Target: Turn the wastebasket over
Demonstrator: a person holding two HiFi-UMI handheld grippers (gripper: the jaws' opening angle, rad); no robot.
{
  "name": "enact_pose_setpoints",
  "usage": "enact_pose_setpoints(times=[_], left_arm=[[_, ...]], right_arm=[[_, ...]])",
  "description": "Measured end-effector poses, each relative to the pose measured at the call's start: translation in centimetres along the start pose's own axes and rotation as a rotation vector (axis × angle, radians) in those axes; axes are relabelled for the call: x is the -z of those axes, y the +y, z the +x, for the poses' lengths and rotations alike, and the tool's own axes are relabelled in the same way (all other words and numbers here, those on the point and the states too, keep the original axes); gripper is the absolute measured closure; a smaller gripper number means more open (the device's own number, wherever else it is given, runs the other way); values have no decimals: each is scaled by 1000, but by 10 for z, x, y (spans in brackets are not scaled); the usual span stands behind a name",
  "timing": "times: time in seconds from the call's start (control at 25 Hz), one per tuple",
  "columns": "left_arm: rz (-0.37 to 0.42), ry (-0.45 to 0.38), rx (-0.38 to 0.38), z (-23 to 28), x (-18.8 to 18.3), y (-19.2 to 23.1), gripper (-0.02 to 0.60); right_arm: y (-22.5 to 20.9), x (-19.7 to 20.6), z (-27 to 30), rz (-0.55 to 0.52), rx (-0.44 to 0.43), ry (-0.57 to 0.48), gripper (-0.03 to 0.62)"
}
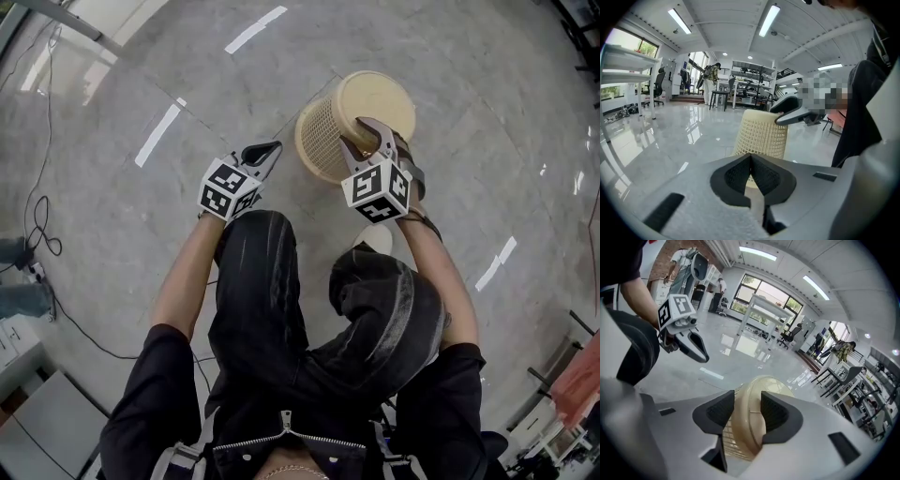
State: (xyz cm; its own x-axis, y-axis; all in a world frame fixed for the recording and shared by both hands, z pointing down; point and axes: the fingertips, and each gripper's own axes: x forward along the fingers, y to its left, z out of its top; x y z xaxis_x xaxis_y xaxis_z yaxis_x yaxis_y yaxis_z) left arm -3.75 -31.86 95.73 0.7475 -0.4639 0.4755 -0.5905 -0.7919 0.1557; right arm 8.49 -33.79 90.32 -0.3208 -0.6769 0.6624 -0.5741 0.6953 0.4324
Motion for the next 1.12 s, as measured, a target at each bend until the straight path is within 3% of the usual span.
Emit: enact_pose_setpoints(times=[0.16,0.72,1.12], left_arm=[[-6,1,-10,-6,3,4,577],[0,-28,4,-4,-7,-5,577],[3,-16,-14,-5,-5,-2,577]], right_arm=[[9,28,16,-51,21,51,428],[10,27,17,-51,49,39,428],[11,27,16,-41,17,23,428]])
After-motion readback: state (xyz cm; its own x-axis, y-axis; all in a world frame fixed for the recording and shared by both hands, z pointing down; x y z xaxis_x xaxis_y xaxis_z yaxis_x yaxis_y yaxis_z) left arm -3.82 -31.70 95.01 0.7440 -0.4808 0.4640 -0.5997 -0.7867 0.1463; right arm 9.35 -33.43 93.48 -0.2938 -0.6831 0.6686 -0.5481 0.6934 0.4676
